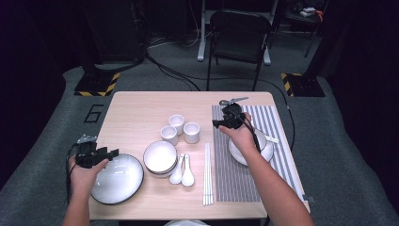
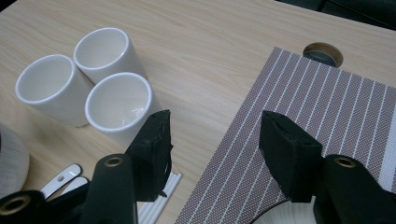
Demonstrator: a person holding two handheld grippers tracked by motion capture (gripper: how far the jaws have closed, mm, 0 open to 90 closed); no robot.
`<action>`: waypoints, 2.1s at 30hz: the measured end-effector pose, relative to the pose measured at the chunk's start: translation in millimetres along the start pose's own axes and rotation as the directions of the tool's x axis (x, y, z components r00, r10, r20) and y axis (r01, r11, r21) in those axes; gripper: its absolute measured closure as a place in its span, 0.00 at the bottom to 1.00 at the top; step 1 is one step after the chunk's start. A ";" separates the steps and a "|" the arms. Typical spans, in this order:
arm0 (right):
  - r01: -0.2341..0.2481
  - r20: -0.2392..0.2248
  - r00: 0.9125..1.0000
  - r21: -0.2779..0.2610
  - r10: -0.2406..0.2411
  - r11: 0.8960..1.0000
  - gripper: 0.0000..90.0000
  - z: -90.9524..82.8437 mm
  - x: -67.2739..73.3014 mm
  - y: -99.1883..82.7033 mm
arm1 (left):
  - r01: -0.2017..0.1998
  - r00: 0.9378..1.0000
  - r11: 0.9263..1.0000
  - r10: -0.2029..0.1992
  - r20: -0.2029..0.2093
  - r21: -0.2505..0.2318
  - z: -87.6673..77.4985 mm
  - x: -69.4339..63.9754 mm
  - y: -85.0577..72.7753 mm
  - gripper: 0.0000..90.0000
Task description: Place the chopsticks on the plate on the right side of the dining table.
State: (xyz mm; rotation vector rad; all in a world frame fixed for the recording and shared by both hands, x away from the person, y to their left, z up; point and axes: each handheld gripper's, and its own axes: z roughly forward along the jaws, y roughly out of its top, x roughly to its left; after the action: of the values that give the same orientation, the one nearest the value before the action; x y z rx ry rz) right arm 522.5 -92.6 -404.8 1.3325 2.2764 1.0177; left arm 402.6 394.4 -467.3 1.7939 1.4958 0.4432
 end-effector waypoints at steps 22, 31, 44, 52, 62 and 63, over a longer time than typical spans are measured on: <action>-0.079 0.022 0.997 -0.002 0.079 0.997 0.37 21.1 -7.7 4.5 | 0.005 1.000 1.000 -0.005 0.004 -0.005 -0.3 0.3 0.3 0.45; -0.099 0.027 0.995 0.000 0.099 0.995 0.32 29.2 -17.3 5.1 | 0.008 1.000 1.000 -0.008 0.004 -0.008 -1.0 0.5 0.2 0.45; -0.159 0.030 0.987 0.036 0.158 0.987 0.23 41.5 -28.5 3.5 | 0.006 1.000 1.000 -0.006 0.002 -0.006 -1.0 1.2 0.1 0.45; -0.183 0.063 0.982 0.051 0.179 0.982 0.21 47.2 -33.6 2.3 | 0.006 1.000 1.000 -0.006 0.004 -0.008 -1.5 1.5 -0.1 0.45; -0.191 0.074 0.980 0.076 0.185 0.979 0.19 54.9 -34.8 0.8 | 0.010 1.000 1.000 -0.010 0.001 -0.005 -2.2 2.2 -0.7 0.45; -0.190 0.071 0.980 0.081 0.185 0.978 0.19 55.1 -34.5 0.9 | 0.011 1.000 1.000 -0.011 0.001 -0.006 -2.2 2.3 -0.7 0.45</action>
State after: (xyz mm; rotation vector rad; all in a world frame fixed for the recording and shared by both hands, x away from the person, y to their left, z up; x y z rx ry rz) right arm 572.9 -98.6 -445.5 1.6177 2.2037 0.9281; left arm 401.2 397.3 -466.7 1.7804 1.5014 0.4414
